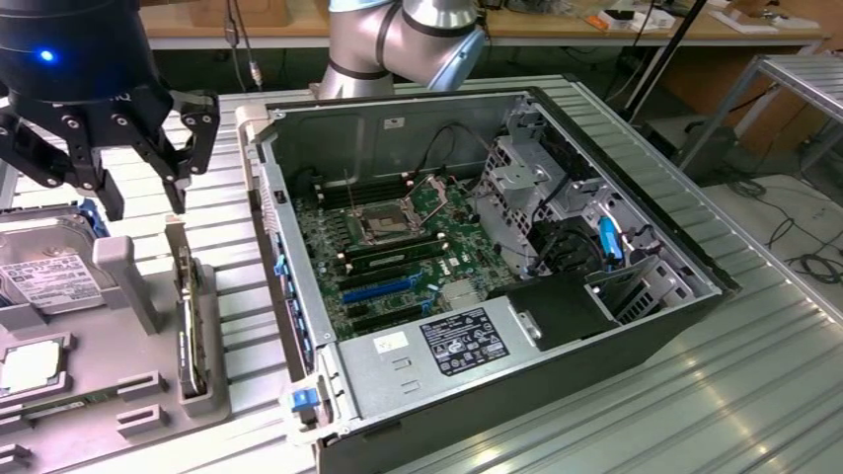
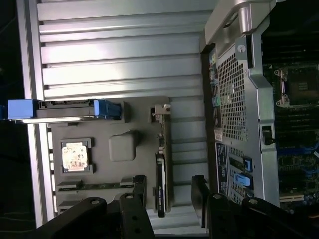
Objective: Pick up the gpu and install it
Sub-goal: 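Pick up the gpu and move the gpu toward the slot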
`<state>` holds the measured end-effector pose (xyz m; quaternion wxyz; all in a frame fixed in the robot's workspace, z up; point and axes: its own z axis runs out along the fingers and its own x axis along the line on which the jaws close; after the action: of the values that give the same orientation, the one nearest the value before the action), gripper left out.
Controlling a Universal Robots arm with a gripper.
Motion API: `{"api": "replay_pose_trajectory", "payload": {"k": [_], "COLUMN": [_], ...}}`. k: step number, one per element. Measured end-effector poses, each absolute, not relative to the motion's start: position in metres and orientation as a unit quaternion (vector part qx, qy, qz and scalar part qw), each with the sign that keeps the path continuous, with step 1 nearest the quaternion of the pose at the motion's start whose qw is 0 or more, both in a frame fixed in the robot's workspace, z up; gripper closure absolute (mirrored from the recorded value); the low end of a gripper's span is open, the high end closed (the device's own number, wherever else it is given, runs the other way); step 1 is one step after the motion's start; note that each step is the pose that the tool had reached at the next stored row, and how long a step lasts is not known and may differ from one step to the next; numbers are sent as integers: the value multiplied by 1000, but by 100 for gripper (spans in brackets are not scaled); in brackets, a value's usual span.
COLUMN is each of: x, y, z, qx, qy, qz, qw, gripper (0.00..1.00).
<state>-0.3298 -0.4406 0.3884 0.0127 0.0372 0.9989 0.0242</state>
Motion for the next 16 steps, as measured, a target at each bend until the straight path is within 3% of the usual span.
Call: {"api": "replay_pose_trajectory", "payload": {"k": [16], "x": [-329], "y": [-481], "z": [385], "qx": [37], "qy": [999], "qz": [24], "qw": [13], "gripper": [50]}}
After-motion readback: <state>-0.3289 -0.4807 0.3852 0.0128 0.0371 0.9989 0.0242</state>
